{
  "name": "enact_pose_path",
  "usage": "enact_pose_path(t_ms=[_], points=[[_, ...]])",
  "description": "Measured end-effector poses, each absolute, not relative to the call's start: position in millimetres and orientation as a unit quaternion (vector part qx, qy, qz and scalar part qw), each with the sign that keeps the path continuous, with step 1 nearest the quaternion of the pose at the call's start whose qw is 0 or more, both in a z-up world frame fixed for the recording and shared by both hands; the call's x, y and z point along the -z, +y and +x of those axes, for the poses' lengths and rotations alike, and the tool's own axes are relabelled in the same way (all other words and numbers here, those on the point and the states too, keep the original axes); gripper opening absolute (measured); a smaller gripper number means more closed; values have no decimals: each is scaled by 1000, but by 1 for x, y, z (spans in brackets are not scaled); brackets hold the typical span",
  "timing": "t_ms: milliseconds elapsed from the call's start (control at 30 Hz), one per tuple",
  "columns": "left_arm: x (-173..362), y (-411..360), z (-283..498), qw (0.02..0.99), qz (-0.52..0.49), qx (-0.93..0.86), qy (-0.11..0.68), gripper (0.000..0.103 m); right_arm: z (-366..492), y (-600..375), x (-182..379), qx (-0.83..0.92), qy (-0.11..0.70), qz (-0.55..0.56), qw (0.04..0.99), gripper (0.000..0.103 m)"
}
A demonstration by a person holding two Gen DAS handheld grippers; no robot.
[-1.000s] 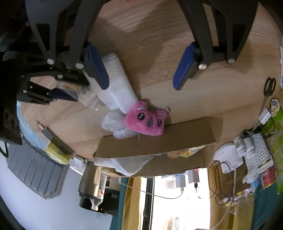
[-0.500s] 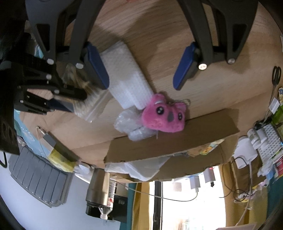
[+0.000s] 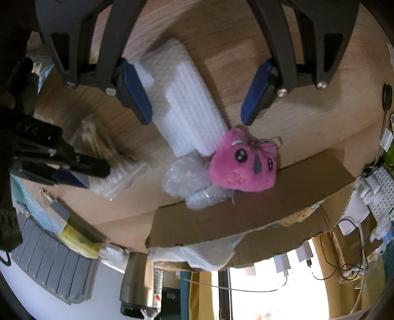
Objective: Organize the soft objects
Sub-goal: 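Grasp the bag of cotton swabs with the right tool, then grasp the white cloth with the left tool while the right tool lifts the cotton swab bag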
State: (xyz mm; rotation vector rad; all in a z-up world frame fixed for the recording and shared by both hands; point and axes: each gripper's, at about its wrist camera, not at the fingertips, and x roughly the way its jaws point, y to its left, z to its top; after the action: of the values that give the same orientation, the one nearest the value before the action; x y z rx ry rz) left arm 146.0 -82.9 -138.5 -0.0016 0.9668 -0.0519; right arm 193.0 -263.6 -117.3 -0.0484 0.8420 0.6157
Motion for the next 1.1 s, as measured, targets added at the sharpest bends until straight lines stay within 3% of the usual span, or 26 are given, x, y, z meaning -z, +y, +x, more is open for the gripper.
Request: enact_pose_path(t_ms=[267,500,600,1100], points=[[143,-99,144,886,28,41,461,73,192,-263,118,-304,405,-19,862,59],[140,-111,135,890,50,67,448,39,185,-251,121,-318,408,-42,855,61],[140,-113,130,890,58,75,445,28,182,-247,121,-320,405,-51,855,51],[116,-93,107,911,17,98,399,25,172,-237,104,-306,388,-69,867,44]])
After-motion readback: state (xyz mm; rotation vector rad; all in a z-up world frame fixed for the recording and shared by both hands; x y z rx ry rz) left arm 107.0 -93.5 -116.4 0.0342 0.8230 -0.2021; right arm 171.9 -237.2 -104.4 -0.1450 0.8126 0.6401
